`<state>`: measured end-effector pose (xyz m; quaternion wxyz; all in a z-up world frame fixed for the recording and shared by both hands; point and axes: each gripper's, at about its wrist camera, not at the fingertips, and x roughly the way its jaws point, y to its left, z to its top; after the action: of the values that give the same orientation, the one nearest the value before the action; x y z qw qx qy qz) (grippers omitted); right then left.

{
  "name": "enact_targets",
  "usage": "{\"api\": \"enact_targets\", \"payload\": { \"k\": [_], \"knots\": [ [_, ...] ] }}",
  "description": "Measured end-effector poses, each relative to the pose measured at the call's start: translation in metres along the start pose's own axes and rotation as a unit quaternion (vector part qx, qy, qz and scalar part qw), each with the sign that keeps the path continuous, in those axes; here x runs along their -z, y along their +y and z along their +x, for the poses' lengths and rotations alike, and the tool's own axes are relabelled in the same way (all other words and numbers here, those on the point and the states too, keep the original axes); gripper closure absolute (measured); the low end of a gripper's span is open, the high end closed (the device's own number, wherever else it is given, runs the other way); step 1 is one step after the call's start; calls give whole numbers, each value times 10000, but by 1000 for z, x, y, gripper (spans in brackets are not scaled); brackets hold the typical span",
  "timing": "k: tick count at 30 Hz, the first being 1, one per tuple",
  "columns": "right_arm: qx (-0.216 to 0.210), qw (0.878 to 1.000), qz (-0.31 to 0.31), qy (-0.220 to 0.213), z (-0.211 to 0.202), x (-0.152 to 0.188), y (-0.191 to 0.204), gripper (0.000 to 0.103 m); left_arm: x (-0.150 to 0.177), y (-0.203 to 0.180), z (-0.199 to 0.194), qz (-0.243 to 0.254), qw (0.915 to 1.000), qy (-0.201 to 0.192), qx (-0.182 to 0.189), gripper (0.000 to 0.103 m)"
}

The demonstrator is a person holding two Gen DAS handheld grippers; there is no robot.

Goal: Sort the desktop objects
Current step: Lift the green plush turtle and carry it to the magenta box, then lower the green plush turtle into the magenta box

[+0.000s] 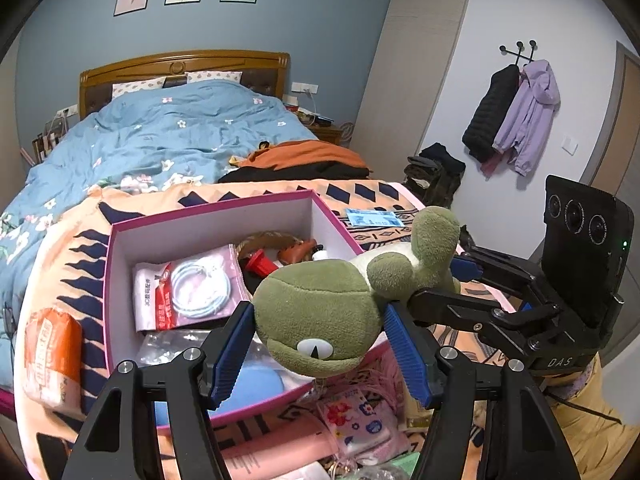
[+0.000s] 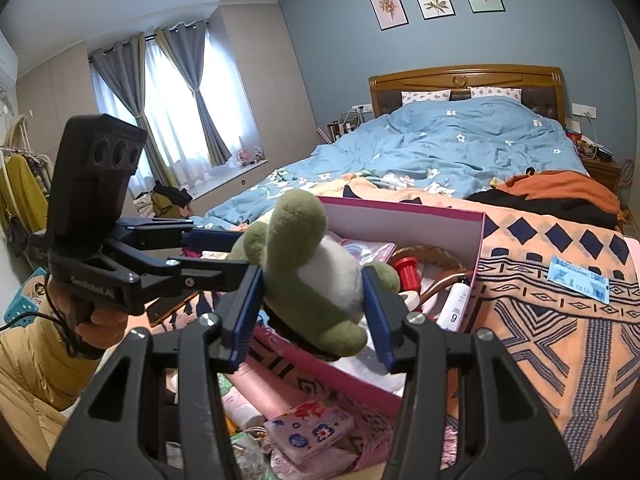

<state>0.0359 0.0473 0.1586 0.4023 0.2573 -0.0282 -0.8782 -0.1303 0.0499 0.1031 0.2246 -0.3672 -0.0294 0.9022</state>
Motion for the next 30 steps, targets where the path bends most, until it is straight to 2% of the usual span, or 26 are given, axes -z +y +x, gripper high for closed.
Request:
{"api": "enact_targets", "payload": {
  "k": [22,30],
  "knots": [
    [191,9997,162,-8,17,-24,-34,52,-31,15,32,-211,9996,-30,159,36],
    [260,9994,161,159,30,-31,-43,52,-37,27,49,-400,9989,42,229,36]
  ]
}}
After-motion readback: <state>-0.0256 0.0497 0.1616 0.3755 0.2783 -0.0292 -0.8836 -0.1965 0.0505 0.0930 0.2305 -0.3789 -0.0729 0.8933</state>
